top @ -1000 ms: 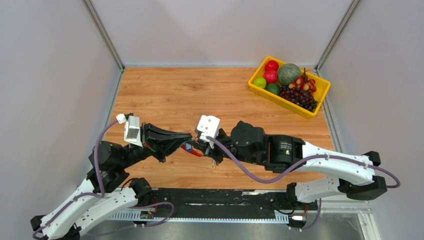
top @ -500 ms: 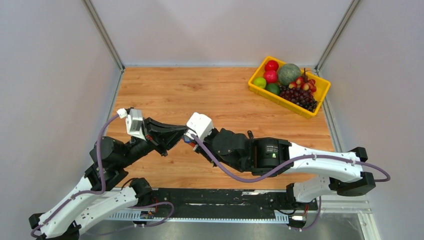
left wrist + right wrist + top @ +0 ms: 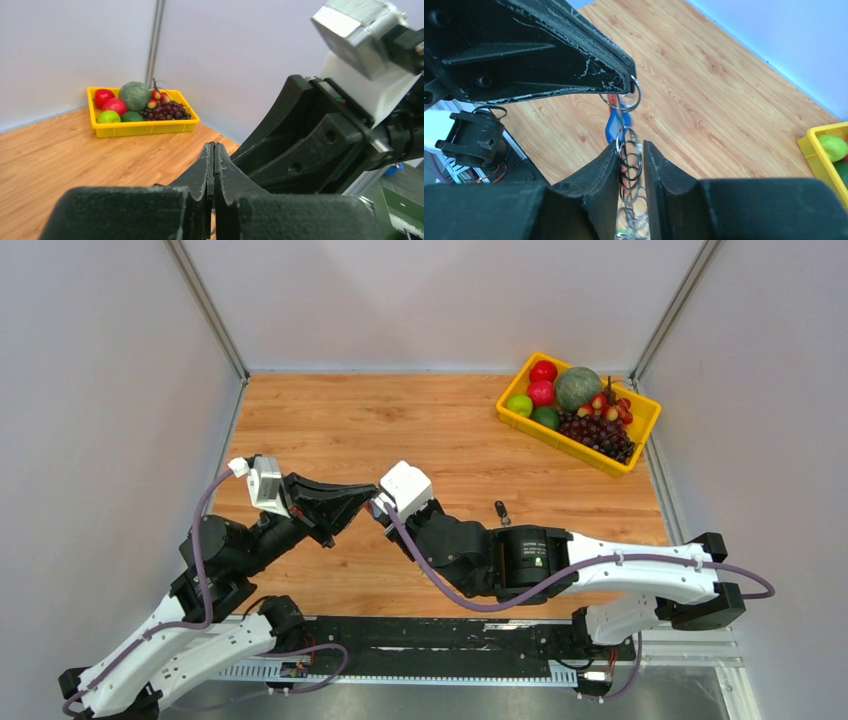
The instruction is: Put the keys on the keyring
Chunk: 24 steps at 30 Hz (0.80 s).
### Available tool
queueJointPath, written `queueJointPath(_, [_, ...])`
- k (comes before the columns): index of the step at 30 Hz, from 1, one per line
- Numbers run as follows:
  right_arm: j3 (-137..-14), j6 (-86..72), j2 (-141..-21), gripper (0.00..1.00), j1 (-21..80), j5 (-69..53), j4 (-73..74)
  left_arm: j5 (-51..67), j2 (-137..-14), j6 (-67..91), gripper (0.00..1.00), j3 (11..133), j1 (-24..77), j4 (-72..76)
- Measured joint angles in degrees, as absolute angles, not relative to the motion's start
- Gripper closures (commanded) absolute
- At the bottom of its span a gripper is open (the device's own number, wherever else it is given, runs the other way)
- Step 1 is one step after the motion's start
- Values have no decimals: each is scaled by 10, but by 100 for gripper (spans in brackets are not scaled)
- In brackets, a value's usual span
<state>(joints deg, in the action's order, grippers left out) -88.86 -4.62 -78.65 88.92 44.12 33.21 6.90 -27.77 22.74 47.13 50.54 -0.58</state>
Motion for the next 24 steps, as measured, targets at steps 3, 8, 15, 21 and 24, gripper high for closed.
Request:
queueJointPath(3, [-889, -53, -777, 53, 889, 439, 330, 55, -268, 224, 100, 460, 505, -4])
queueJointPath(8, [-889, -55, -728, 46, 890, 396, 328, 50, -249, 224, 100, 426, 505, 21])
queueJointPath(15, [-897, -41, -657, 46, 882, 329, 311, 62, -212, 232, 100, 362, 505, 114])
queueJointPath(21, [-912, -23, -642, 47, 866, 238, 303, 81, -185, 244, 100, 299, 505, 229])
queueJointPath(24, [-913, -11, -638, 48, 862, 187, 301, 90, -180, 249, 100, 276, 505, 287])
